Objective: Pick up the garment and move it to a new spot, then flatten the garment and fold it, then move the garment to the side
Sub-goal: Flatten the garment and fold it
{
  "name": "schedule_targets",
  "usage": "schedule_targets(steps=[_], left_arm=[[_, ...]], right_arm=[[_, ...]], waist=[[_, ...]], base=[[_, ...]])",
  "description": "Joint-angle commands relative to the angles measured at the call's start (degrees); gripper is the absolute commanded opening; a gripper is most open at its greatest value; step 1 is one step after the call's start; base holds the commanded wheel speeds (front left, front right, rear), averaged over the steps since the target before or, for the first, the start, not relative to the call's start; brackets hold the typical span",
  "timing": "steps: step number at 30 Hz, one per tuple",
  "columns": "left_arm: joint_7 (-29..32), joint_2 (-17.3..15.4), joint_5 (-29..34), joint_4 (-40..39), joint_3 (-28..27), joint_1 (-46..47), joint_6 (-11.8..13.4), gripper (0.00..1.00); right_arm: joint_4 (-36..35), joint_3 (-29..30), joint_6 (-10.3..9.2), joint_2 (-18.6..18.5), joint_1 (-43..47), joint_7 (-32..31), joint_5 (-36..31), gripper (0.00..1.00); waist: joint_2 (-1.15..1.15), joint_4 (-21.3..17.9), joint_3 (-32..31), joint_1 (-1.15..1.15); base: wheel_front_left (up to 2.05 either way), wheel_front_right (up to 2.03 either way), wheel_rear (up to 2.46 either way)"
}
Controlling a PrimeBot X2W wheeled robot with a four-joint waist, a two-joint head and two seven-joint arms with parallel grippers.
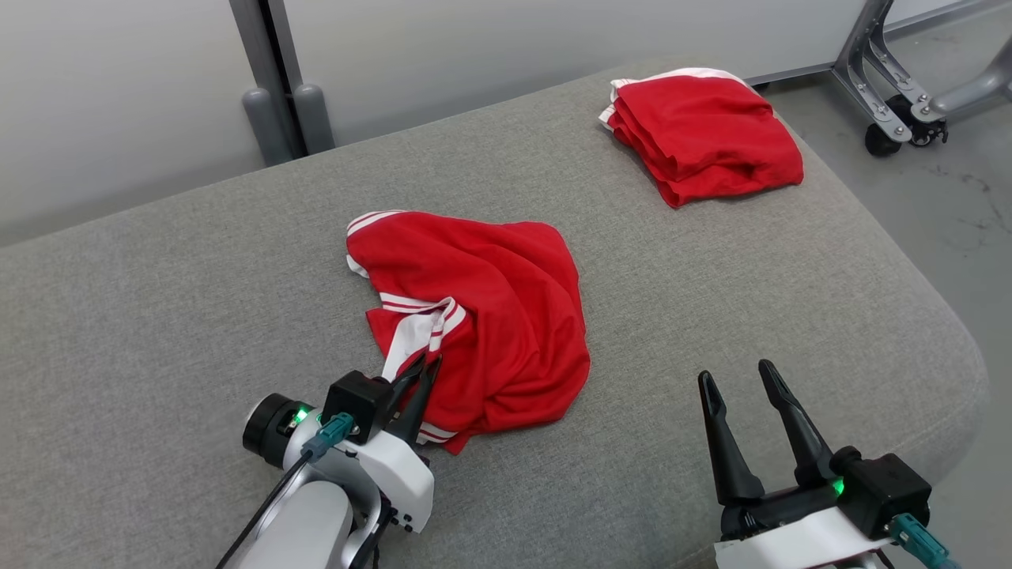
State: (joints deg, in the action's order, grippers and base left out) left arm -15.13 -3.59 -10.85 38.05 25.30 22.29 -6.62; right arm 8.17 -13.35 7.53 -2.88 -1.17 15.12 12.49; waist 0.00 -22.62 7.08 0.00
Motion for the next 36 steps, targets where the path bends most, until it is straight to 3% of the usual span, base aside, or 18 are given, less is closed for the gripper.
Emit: schedule_targets(steps=[1,6,11,15,17,21,27,31,36], left_arm=[[0.0,-0.4,-0.1,0.3,0.3,1.2,-0.4,0.00],[0.0,0.4,-9.2,-1.7,1.2,2.7,-0.9,0.00],[5.0,0.5,-26.3,-8.6,6.8,8.9,-0.8,0.00],[11.5,0.5,-41.0,-14.2,5.2,15.5,-0.8,0.00],[13.6,0.6,-46.8,-15.9,3.5,20.0,0.9,0.00],[15.0,0.6,-57.6,-19.0,1.5,29.8,6.7,0.00],[7.3,0.6,-70.2,-21.3,-2.9,40.6,15.8,0.00],[4.0,0.2,-70.0,-21.1,-4.2,40.0,17.6,0.00],[3.0,-4.2,-69.9,-21.4,-5.2,28.2,19.1,0.00]], right_arm=[[-0.1,0.2,-0.09,-0.1,-0.5,0.0,0.2,1.00],[-0.1,0.8,-0.09,0.0,-0.9,0.0,0.8,1.00],[0.0,0.9,-0.09,0.0,-1.2,0.0,1.6,1.00],[-0.3,0.4,-0.09,-0.1,-0.9,0.0,2.7,1.00],[-0.4,0.2,-0.09,0.0,-0.8,0.0,3.3,1.00],[-0.4,0.7,-0.09,0.0,-0.4,0.0,4.2,1.00],[-0.4,1.9,-0.09,0.0,0.5,0.0,4.5,1.00],[-0.6,2.9,-0.09,0.0,0.6,0.0,4.6,1.00],[-0.6,3.6,-0.09,0.0,0.5,0.0,3.8,1.00]], waist=[[0.00,-0.3,0.2,0.00],[0.00,-1.2,0.1,0.00],[0.00,-2.3,-0.5,0.00],[0.00,-3.9,-1.0,0.00],[0.00,-4.9,-1.0,0.00],[0.00,-6.3,-0.7,0.00],[0.00,-5.9,-0.9,0.00],[0.00,-4.3,-1.2,0.00],[0.00,-0.9,-1.4,0.00]], base=[[0.00,0.00,0.00],[0.00,0.00,0.00],[0.00,0.00,0.00],[0.00,0.00,0.00],[0.00,0.00,0.00],[0.00,0.00,0.00],[0.00,0.00,0.00],[0.00,0.00,0.00],[0.00,0.00,0.00]])
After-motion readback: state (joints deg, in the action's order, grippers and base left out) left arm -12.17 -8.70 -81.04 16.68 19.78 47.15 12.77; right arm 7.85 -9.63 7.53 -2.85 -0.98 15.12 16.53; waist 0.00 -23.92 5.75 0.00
